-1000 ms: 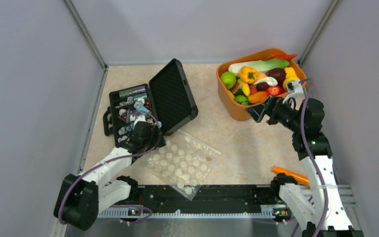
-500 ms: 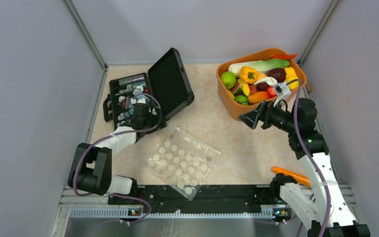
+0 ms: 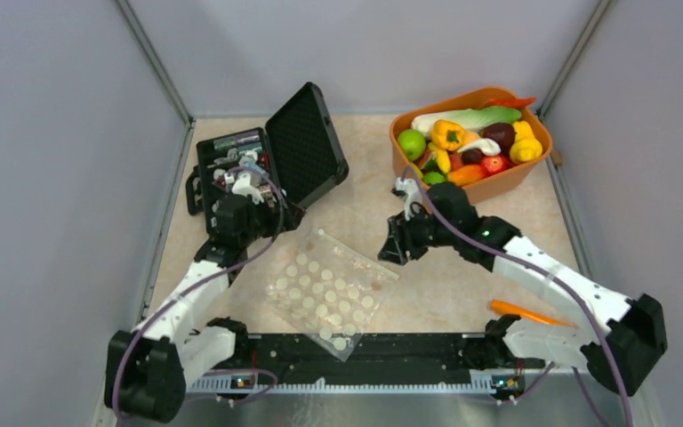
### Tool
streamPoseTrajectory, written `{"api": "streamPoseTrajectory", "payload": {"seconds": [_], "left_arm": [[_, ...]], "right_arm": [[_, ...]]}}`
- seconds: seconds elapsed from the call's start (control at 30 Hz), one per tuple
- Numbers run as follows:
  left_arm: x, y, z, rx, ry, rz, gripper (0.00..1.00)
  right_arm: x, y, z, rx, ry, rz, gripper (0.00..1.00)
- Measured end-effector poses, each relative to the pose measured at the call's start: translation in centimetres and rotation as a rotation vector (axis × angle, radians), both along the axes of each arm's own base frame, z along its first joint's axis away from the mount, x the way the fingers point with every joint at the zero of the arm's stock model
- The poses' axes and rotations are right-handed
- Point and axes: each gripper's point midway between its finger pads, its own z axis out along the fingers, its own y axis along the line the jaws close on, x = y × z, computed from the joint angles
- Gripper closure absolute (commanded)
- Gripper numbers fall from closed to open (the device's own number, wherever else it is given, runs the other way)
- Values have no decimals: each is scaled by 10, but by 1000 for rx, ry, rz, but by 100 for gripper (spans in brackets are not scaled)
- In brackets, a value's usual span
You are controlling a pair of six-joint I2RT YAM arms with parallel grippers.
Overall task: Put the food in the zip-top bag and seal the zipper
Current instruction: Pick up the zipper food storage bag at the center of the board.
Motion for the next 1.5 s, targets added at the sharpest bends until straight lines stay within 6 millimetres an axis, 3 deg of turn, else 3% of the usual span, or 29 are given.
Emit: {"api": "streamPoseTrajectory", "payload": {"seconds": [0.13,0.33,0.5,0.6,0.83,0.97,1.03,1.1,1.3,1.5], "left_arm": [[-16,3,17,-12,-58,-2,1],[-36,8,23,-22,-74,1,1],[-43,8,29,-38,-82,5,1],[-46,8,26,-40,-66,4,1],[-52,7,21,-40,-37,-5,1],[-54,5,20,-44,-27,-19,1],[-56,4,19,-46,-19,-27,1],[-58,3,17,-49,-10,-36,1],[-62,-4,11,-63,24,-75,1],[-66,-13,17,-99,33,-119,1]], "right_arm": [[8,14,-48,-120,54,-6,55],[27,20,-113,-269,121,-48,56],[36,19,-149,-341,150,-70,56],[39,20,-160,-357,156,-68,56],[42,21,-169,-375,145,-56,67],[42,23,-169,-367,137,-39,79],[43,26,-167,-353,131,-33,95],[43,29,-166,-332,125,-23,100],[35,30,-158,-282,116,-13,100],[30,31,-137,-192,75,-27,100]]}}
